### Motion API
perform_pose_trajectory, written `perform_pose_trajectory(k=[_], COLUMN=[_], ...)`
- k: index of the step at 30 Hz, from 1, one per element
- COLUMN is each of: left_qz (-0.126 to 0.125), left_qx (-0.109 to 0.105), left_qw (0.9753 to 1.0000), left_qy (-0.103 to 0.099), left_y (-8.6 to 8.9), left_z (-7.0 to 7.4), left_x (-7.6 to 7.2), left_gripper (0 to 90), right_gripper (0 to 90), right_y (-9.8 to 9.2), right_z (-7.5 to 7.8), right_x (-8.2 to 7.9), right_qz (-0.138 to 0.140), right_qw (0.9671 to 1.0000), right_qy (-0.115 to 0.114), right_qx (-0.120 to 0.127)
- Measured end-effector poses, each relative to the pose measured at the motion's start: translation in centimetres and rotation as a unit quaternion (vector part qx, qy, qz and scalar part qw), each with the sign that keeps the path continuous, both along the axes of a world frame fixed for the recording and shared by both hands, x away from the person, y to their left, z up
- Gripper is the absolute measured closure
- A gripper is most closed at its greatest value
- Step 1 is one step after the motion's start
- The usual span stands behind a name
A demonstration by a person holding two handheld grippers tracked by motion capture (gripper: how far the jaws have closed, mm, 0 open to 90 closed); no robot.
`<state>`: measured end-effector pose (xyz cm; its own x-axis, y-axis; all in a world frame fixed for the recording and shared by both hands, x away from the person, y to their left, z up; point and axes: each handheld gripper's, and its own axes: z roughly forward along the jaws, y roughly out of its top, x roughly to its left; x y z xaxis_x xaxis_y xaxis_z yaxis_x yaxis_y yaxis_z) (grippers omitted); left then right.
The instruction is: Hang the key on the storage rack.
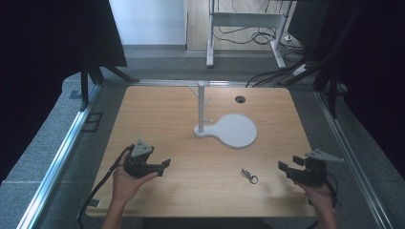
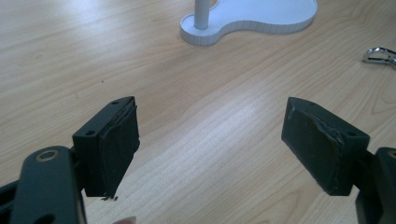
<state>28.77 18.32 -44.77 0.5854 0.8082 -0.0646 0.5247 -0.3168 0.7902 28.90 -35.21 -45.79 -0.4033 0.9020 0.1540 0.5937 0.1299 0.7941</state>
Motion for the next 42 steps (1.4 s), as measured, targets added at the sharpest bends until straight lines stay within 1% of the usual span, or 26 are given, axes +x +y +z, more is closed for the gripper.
perform_pose_trajectory(k=[1, 4, 7, 10, 11, 12, 14, 17, 18, 20, 21, 23, 27, 30, 34, 37, 40, 42], left_qz=[0.001, 0.000, 0.006, 0.014, 0.016, 0.016, 0.015, 0.009, 0.006, 0.000, 0.000, -0.007, -0.007, -0.012, -0.015, -0.017, -0.014, -0.010], left_qx=[-0.002, -0.020, -0.021, -0.007, -0.006, -0.007, -0.018, -0.024, -0.020, 0.000, 0.004, 0.004, 0.016, 0.010, 0.002, 0.002, 0.006, 0.008], left_qw=[1.0000, 0.9998, 0.9998, 0.9999, 0.9999, 0.9998, 0.9997, 0.9996, 0.9998, 1.0000, 1.0000, 0.9999, 0.9998, 0.9999, 0.9999, 0.9999, 0.9999, 0.9999], left_qy=[0.000, 0.000, 0.001, -0.001, -0.001, -0.002, -0.002, -0.005, -0.004, -0.007, -0.008, -0.008, -0.002, 0.002, 0.004, 0.003, 0.001, 0.001], left_y=[0.1, 0.3, 0.3, 0.4, 0.5, 0.5, 0.5, -0.2, -0.6, -1.3, -1.4, -1.5, -1.1, -0.5, -0.1, 0.0, 0.0, 0.2], left_z=[0.0, 0.3, 0.5, 0.9, 1.1, 1.4, 2.0, 2.6, 2.7, 2.8, 2.9, 2.7, 2.0, 1.6, 1.6, 1.6, 1.6, 1.6], left_x=[0.0, -0.2, -0.7, -1.5, -1.7, -1.9, -2.4, -2.6, -2.3, -1.9, -1.7, -1.6, -1.6, -1.9, -2.3, -2.4, -2.4, -2.4], left_gripper=[20.1, 23.2, 23.7, 25.2, 25.9, 25.9, 26.0, 25.9, 25.9, 25.5, 25.5, 25.5, 25.9, 26.1, 26.5, 26.5, 26.3, 26.2], right_gripper=[29.3, 31.7, 33.6, 35.8, 36.8, 37.2, 38.6, 40.2, 40.8, 42.2, 42.7, 43.2, 43.8, 44.6, 45.7, 46.1, 46.6, 47.3], right_y=[0.1, 0.5, 0.6, 0.4, 0.3, 0.2, 0.0, -0.3, -0.4, -0.6, -0.7, -0.7, -0.4, -0.1, 0.4, 1.0, 1.4, 1.6], right_z=[0.0, 0.2, 0.2, 0.6, 0.9, 1.0, 1.3, 1.2, 1.2, 1.2, 1.2, 1.2, 1.2, 1.3, 1.7, 2.1, 2.4, 2.6], right_x=[0.2, 0.3, -0.1, -0.2, -0.3, -0.3, -0.5, -0.7, -0.7, -0.6, -0.6, -0.6, -0.5, -0.4, -0.6, -0.8, -0.9, -0.9], right_qz=[-0.001, 0.005, 0.015, 0.017, 0.018, 0.019, 0.018, 0.022, 0.023, 0.023, 0.023, 0.027, 0.031, 0.028, 0.032, 0.043, 0.054, 0.067], right_qw=[1.0000, 0.9999, 0.9998, 0.9997, 0.9996, 0.9996, 0.9997, 0.9997, 0.9997, 0.9997, 0.9997, 0.9996, 0.9995, 0.9996, 0.9994, 0.9989, 0.9984, 0.9977], right_qy=[0.000, -0.006, -0.010, -0.017, -0.021, -0.021, -0.019, -0.010, -0.008, -0.003, -0.002, -0.001, -0.001, -0.004, -0.012, -0.017, -0.014, -0.010], right_qx=[-0.001, -0.010, -0.003, -0.011, -0.010, -0.009, -0.002, -0.001, -0.001, -0.002, -0.001, 0.000, -0.002, -0.002, -0.003, -0.004, -0.007, -0.007])
